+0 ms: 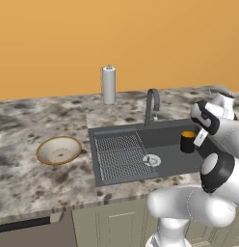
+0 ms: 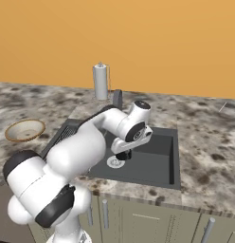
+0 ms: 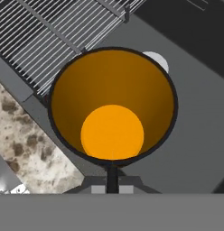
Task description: Pick the mug and place it in the sink. Pick the bowl and place it in the open cabinet and then close the cabinet.
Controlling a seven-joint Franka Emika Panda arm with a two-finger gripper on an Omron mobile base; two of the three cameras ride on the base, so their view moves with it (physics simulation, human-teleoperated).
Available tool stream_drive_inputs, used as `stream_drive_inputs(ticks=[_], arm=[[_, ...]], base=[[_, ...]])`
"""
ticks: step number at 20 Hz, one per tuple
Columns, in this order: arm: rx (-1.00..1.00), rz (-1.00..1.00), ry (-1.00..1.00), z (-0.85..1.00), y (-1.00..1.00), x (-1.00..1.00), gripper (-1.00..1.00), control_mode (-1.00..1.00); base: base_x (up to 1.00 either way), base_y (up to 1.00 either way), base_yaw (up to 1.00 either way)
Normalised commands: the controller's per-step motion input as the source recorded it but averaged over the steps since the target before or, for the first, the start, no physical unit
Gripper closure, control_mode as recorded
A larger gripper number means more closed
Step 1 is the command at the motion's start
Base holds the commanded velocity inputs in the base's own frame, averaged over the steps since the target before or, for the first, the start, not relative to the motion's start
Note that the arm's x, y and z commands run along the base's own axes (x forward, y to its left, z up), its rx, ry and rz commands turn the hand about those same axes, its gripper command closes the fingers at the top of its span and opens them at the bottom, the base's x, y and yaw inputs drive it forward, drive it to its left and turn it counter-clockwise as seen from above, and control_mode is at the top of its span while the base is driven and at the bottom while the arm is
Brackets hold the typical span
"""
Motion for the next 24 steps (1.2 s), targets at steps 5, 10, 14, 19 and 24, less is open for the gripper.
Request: stream_drive_inputs(ticks=[5, 10, 14, 19, 24], arm=[[0.0, 0.0, 0.0, -0.17, -0.01, 0.22, 1.0, -1.0], [0.0, 0.01, 0.0, -0.23, -0.04, 0.13, 1.0, -1.0], [0.0, 0.0, 0.0, -0.26, -0.05, 0.08, 1.0, -1.0], [0.0, 0.01, 0.0, -0.18, -0.03, 0.06, 1.0, -1.0], [0.0, 0.0, 0.0, -0.26, 0.0, 0.33, 1.0, -1.0]], base=[[0.0, 0.0, 0.0], [0.0, 0.0, 0.0], [0.0, 0.0, 0.0], [0.0, 0.0, 0.0], [0.0, 0.0, 0.0]])
